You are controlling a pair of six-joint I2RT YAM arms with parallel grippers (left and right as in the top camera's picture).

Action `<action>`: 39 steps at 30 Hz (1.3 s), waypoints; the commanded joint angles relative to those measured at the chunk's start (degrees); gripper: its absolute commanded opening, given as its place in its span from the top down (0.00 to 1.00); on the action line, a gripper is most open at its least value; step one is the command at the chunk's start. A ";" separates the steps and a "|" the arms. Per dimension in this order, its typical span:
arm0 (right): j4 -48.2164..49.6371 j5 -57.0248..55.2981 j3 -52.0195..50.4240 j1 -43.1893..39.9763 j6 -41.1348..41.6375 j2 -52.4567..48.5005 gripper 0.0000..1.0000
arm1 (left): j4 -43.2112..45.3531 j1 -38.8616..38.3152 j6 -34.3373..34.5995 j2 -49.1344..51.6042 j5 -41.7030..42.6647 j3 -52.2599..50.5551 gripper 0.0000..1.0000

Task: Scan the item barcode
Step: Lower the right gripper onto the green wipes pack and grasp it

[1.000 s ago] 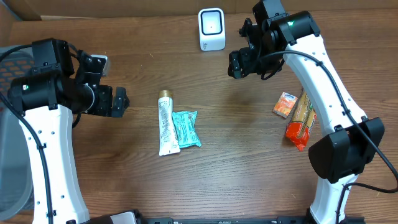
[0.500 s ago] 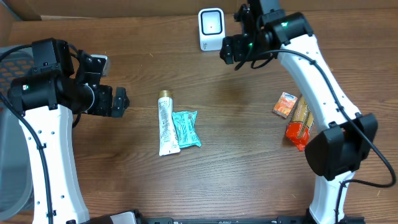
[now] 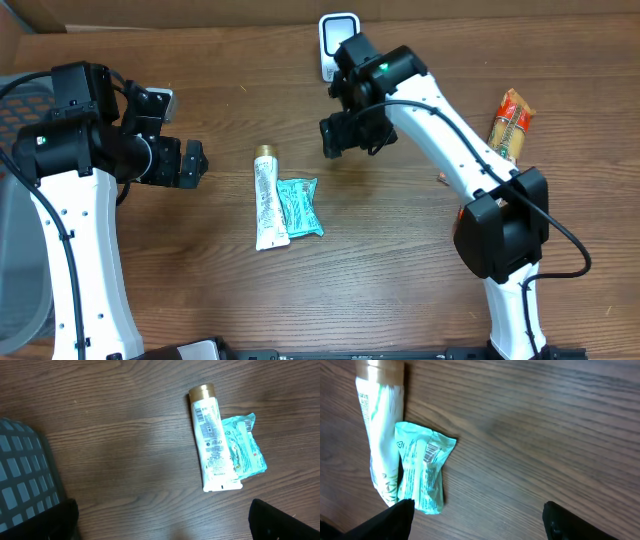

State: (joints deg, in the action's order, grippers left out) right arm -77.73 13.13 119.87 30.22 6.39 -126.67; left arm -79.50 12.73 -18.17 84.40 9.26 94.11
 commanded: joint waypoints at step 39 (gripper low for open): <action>13.25 19.56 -23.02 7.78 7.08 -3.26 0.34 | 0.07 -0.04 -0.02 -0.50 0.68 0.44 0.00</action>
State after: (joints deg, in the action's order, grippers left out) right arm -65.21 34.06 98.37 36.21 9.67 -129.99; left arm -79.50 12.73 -18.17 84.40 9.26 94.11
